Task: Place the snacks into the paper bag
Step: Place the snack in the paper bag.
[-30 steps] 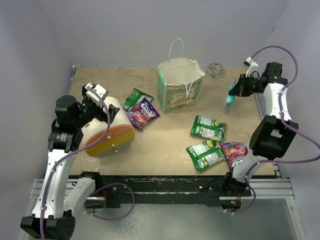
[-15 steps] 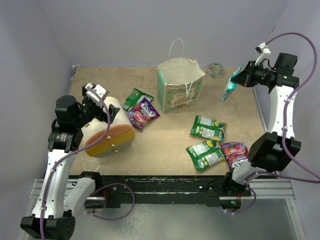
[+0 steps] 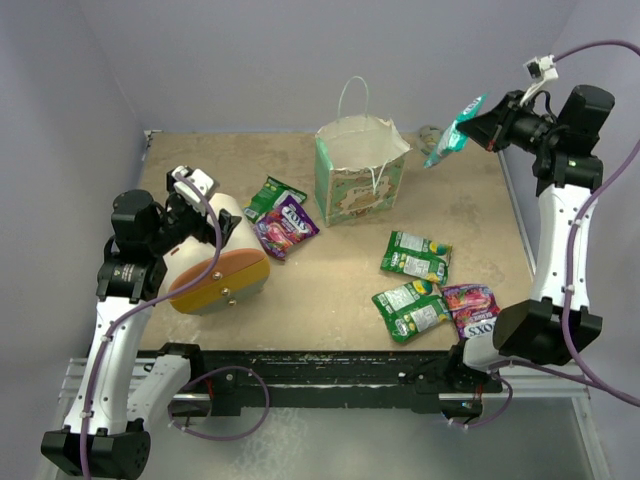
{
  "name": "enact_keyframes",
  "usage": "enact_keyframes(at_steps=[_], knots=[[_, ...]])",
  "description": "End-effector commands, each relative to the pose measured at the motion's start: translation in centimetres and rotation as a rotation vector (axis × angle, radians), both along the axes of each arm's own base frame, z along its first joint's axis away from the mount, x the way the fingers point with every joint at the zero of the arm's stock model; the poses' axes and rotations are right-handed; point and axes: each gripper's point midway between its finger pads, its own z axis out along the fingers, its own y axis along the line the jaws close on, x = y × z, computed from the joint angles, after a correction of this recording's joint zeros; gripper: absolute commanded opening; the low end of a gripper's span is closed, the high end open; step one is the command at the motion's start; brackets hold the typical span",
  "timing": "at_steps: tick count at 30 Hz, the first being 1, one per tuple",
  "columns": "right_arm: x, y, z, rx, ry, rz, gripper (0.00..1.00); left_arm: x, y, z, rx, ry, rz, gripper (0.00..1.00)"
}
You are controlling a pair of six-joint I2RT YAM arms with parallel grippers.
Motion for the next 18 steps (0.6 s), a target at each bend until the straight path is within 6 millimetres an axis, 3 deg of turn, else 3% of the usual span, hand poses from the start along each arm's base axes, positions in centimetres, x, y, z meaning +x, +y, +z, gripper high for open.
enact_keyframes(at_steps=[1, 10, 18], knots=[[-1.3, 4.1, 7.4, 0.000, -0.211, 0.086, 0.00, 0.4, -0.2, 1.2, -0.011, -0.043, -0.012, 0.99], [-0.3, 10.8, 10.5, 0.026, -0.272, 0.219, 0.00, 0.8, 0.0, 0.9, -0.006, -0.033, -0.002, 0.99], [1.6, 15.0, 7.6, 0.029, -0.193, 0.322, 0.00, 1.0, 0.1, 0.7, 0.000, -0.028, 0.005, 0.99]])
